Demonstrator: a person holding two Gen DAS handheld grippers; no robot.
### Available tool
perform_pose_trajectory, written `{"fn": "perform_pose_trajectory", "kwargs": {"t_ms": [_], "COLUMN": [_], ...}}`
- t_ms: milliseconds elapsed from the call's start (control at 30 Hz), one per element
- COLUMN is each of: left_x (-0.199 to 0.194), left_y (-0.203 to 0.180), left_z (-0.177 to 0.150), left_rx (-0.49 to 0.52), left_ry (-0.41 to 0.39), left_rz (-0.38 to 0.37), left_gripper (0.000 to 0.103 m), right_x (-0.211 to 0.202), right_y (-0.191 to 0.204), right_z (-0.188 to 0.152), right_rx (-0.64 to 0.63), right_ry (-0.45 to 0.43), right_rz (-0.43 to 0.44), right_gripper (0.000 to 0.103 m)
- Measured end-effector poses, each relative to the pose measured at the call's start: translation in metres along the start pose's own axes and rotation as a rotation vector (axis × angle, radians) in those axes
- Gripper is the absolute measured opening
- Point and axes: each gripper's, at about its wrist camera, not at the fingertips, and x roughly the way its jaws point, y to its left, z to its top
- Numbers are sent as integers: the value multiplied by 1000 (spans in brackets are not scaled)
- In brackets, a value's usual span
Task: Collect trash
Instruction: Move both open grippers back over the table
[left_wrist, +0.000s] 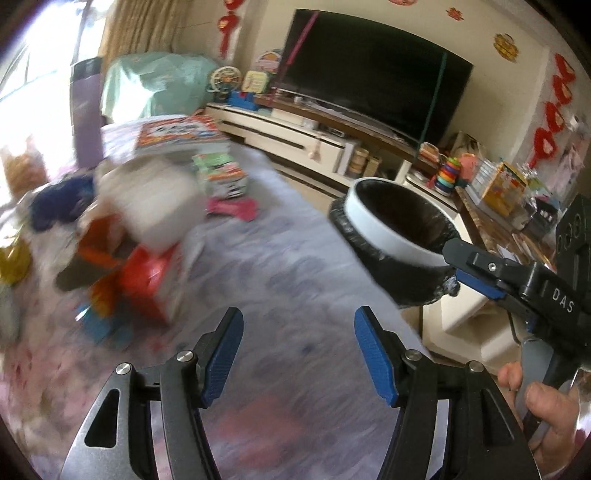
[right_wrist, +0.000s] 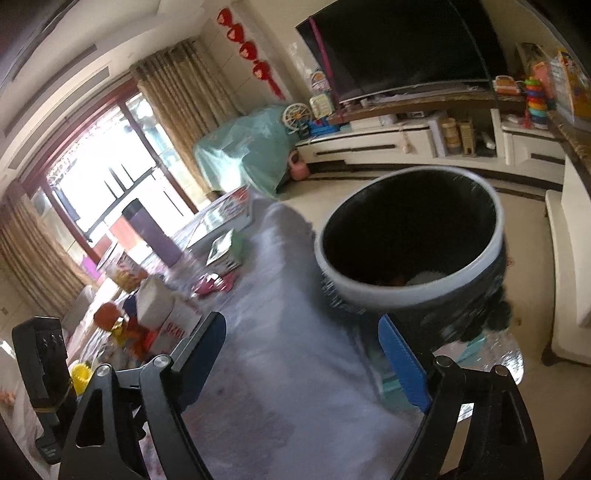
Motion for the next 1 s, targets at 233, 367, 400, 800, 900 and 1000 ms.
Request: {"fn": "perform_pose_trajectory", "kwargs": {"t_ms": [233, 367, 400, 800, 900, 1000], "left_x": [-37, -54, -59, -100, -112, -124], "left_y": [21, 29, 31, 59, 69, 80], "left_z": [-25, -32, -36, -58, -64, -68], "left_rx": [-78, -113, -124, -216, -248, -275], "left_ry": [-15, -25, -27, -35, -41, -52], "left_rz": [51, 75, 86, 168, 192, 218], "left_gripper": [62, 62, 62, 62, 62, 62], "right_x": [12, 19, 20, 46, 51, 56], "right_y": [33, 53, 57, 113, 129, 144], "right_z": [-24, -33, -36, -58, -64, -70], "right_rx": [-30, -56, -61, -140, -165, -195], "right_ry": [46, 71, 74, 125, 138, 152], "right_rz": [46, 77, 81, 144, 164, 186], "right_gripper": [86, 86, 86, 86, 86, 86]}}
